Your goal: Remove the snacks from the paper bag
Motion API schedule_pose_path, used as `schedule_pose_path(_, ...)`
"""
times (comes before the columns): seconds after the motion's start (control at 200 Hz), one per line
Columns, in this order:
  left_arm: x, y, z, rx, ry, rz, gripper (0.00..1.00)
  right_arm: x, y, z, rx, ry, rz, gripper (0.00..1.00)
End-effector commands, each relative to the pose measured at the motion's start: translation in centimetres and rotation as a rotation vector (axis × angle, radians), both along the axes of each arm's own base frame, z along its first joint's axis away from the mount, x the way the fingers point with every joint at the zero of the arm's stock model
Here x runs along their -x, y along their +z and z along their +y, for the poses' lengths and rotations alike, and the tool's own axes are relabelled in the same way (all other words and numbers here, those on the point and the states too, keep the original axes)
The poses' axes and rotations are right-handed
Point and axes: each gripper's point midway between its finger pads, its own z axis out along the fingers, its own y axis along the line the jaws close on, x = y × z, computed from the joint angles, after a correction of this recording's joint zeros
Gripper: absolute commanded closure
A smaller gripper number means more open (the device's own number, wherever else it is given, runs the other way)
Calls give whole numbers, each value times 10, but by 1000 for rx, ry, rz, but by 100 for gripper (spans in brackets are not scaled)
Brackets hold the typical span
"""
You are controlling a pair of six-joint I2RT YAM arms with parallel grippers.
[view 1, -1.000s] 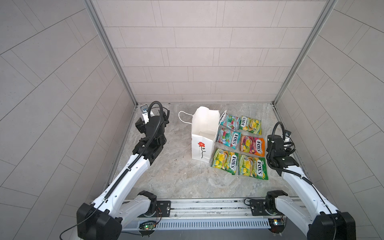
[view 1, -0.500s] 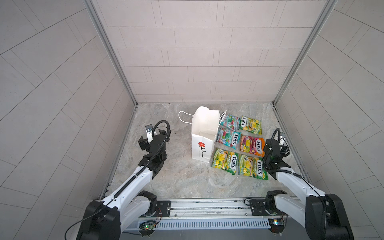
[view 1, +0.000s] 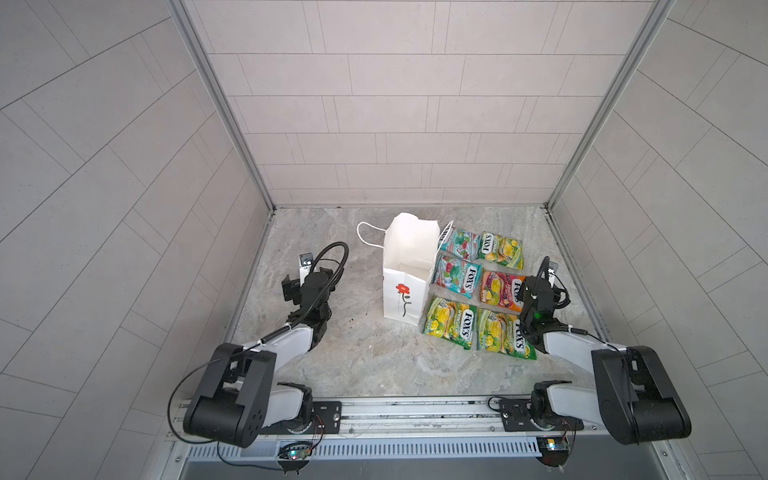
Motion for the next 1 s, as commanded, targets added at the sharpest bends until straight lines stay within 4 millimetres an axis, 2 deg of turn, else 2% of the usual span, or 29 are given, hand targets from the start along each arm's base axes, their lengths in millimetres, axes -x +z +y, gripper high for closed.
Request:
schedule_pose_path(0.0,-12,0,-13,26,-127,-69,0,-18,8,11,24,91,-16,42)
schedule_pose_path(0.105,-16,2,-12,43,-154,-115,0,-25,8,17,12,129,-22,40)
schedule_pose_path(0.12,-11,-7,-11,45,-156,-101,0,-25,9,17,13,134,-28,40)
schedule_pose_path(0.3,-16,-17,-10,80,-192,-103,0,-29,15,27,52,206,-125,38)
schedule_pose_path(0.58,-21,-38,-10,88,-196,-49,0,-37,0,34,47,254,-103,37)
schedule_pose_path(0.601,-27,-31,-9,91,-192,-58,0,-38,-1,35,48,263,-102,37)
schedule_pose_path(0.771,-30,-33,8,86,-79,-28,0,-42,-10,41,52,299,-108,36)
schedule_pose_path(0.891,-27,-31,15,84,-35,-46,0,-46,-13,40,50,286,-71,23)
schedule_pose_path(0.911,-26,-31,15,84,-32,-48,0,-47,-13,40,49,290,-64,4)
schedule_pose_path(0.921,-26,-31,15,84,-32,-52,0,-47,-14,40,48,289,-61,2)
schedule_pose_path(0.991,-25,-31,15,85,-35,-54,0,-49,-14,40,50,287,-53,1)
